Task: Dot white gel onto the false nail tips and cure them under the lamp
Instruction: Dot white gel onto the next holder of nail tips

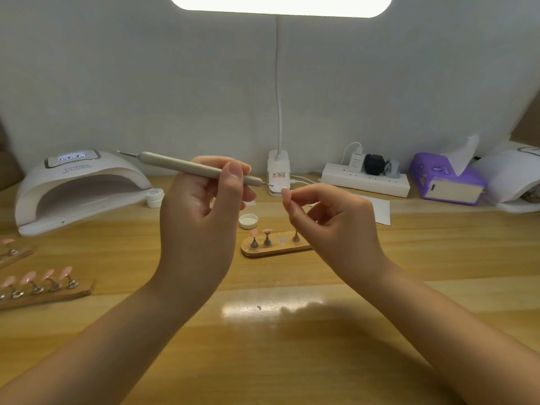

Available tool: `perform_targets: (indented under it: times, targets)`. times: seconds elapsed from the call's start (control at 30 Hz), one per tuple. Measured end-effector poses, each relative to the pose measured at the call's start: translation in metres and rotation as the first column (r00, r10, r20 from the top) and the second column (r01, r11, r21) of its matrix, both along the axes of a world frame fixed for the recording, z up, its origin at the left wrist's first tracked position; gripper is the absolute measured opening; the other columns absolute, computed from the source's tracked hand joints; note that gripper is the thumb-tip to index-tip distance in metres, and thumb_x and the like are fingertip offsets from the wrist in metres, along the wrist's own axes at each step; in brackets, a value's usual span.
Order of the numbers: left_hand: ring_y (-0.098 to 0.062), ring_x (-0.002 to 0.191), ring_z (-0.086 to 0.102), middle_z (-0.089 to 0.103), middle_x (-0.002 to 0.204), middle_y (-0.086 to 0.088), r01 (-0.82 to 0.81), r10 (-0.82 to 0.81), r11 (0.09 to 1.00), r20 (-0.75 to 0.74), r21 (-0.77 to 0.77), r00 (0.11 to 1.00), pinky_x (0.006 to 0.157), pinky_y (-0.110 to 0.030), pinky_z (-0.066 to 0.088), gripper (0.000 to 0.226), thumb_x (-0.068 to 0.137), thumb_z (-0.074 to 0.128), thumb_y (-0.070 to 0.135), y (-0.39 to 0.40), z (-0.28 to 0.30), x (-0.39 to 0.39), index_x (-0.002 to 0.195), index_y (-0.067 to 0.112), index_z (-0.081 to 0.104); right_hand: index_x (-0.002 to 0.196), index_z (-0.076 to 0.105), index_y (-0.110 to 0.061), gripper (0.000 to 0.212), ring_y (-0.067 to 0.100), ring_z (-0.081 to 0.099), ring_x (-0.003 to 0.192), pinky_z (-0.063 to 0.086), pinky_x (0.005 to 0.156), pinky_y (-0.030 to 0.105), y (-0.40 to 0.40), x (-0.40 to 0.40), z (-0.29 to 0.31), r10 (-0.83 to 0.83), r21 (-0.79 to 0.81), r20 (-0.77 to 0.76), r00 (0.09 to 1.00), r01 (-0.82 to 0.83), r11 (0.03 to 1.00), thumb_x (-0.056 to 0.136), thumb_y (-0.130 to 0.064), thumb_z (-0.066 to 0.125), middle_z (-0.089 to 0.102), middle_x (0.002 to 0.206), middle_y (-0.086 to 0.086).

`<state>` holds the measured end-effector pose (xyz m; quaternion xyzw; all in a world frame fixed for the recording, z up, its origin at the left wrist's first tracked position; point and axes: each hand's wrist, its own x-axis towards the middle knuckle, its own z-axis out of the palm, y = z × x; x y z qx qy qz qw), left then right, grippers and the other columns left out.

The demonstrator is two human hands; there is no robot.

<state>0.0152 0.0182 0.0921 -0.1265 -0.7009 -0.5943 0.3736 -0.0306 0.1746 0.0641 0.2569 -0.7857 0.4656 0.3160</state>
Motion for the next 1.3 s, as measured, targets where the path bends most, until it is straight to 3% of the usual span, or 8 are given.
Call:
perform_targets:
  times: [0.3,0.53,0.93,1.3]
  targets:
    - [-0.006,0.076,0.066,0.07,0.08,0.007,0.026,-0.026,0.999,0.001,-0.026,1.0,0.068,-0.017,0.051,0.023,0.094,0.049,0.038,0.0036,-0.0005,0.0032,0.095,0.02,0.063,0.09,0.074,-0.017,0.022,0.013,0.06,0.058,0.05,0.055,0.022,-0.0006,0.002,0.0033,-0.001,0.036,-0.03,1.0,0.002,0.999,0.087,-0.035,0.062,0.065,0.074,-0.017]
    - [-0.008,0.073,0.065,0.069,0.08,0.006,0.029,-0.029,0.999,-0.007,-0.042,1.0,0.061,-0.021,0.053,0.019,0.096,0.049,0.033,0.0036,-0.0024,0.0027,0.094,0.02,0.063,0.092,0.074,-0.018,0.021,0.014,0.061,0.056,0.05,0.052,0.024,0.0003,0.001,0.0015,-0.009,0.044,-0.033,0.999,0.01,0.999,0.087,-0.035,0.062,0.064,0.075,-0.02]
    - [-0.011,0.073,0.066,0.07,0.078,0.007,0.035,-0.036,0.999,-0.007,-0.033,0.999,0.059,-0.021,0.053,0.018,0.095,0.05,0.034,0.0039,-0.0044,0.0009,0.093,0.021,0.063,0.093,0.075,-0.018,0.024,0.014,0.061,0.055,0.051,0.05,0.034,0.0002,-0.0005,-0.001,-0.006,0.049,-0.071,0.997,0.01,0.999,0.087,-0.037,0.061,0.07,0.073,-0.01]
    - [-0.012,0.076,0.066,0.069,0.081,0.008,0.004,-0.004,0.998,-0.005,-0.063,1.0,0.061,-0.03,0.055,0.016,0.095,0.05,0.034,0.0039,-0.0072,0.0002,0.093,0.024,0.063,0.093,0.075,-0.018,0.021,0.013,0.06,0.054,0.05,0.049,0.034,0.0001,0.0008,-0.0009,-0.02,0.05,-0.083,0.996,0.024,0.998,0.087,-0.035,0.063,0.069,0.071,-0.01]
